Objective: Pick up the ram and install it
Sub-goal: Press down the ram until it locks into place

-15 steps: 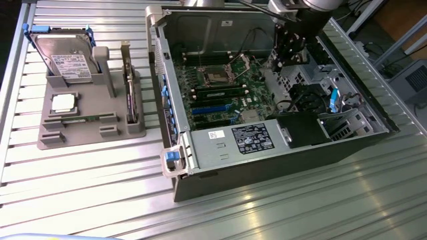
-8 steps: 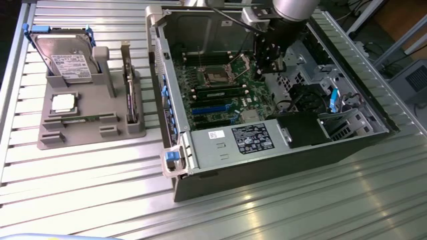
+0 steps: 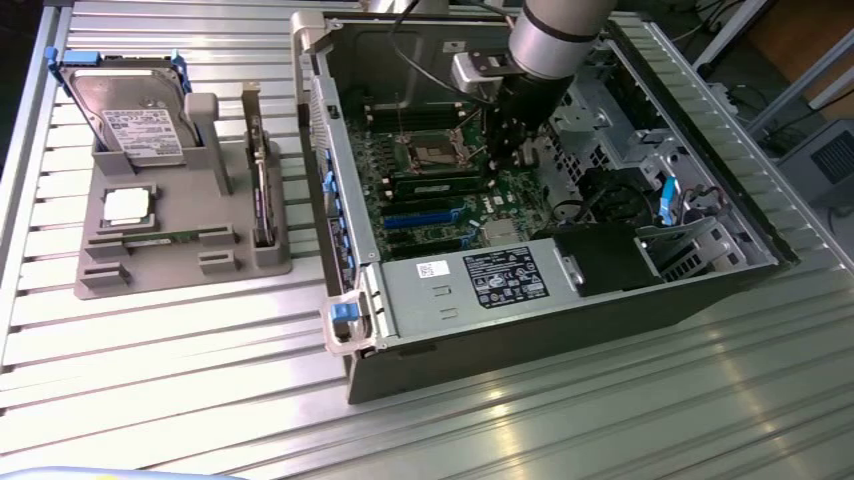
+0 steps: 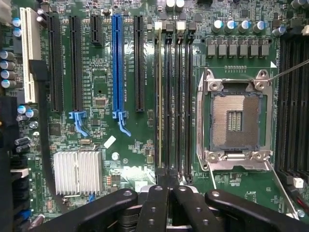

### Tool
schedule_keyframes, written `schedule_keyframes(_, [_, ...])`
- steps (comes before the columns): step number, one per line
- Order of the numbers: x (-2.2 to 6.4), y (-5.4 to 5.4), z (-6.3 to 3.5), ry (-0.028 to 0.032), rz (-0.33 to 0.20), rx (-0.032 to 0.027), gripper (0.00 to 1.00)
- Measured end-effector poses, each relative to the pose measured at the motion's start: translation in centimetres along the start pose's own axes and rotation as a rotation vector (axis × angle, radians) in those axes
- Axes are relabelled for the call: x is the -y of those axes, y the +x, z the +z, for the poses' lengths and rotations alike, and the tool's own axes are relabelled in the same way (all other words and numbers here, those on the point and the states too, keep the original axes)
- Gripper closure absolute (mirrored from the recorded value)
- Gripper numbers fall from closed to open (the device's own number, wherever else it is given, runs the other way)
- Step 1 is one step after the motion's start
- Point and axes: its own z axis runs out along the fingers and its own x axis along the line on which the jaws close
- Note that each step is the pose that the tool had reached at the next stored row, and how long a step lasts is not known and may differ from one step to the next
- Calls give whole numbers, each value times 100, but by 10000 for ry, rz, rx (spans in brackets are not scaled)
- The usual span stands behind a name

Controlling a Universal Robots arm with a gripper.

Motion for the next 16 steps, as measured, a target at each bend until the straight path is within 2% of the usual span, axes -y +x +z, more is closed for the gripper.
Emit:
schedule_keyframes(2, [-6,0,26,10,3,1,90])
schedule_keyframes(3, [-9,-3,4,54,2,28,90])
schedule_keyframes(4, [-9,-2,-55,69,0,14,90])
schedule_keyframes(5, [-59,-2,-76,126,1,14,90])
schedule_keyframes(6, [-124,-1,-78,135,1,11,90])
schedule_keyframes(8, [-219,0,-78,141,2,12,90])
schedule_keyframes(9, [-319,0,-79,146,1,12,90])
schedule_keyframes(11, [-426,1,-79,148,0,12,90])
schedule_keyframes(13, [-578,2,-78,148,1,13,90])
schedule_keyframes(16, [-728,2,-77,148,1,13,90])
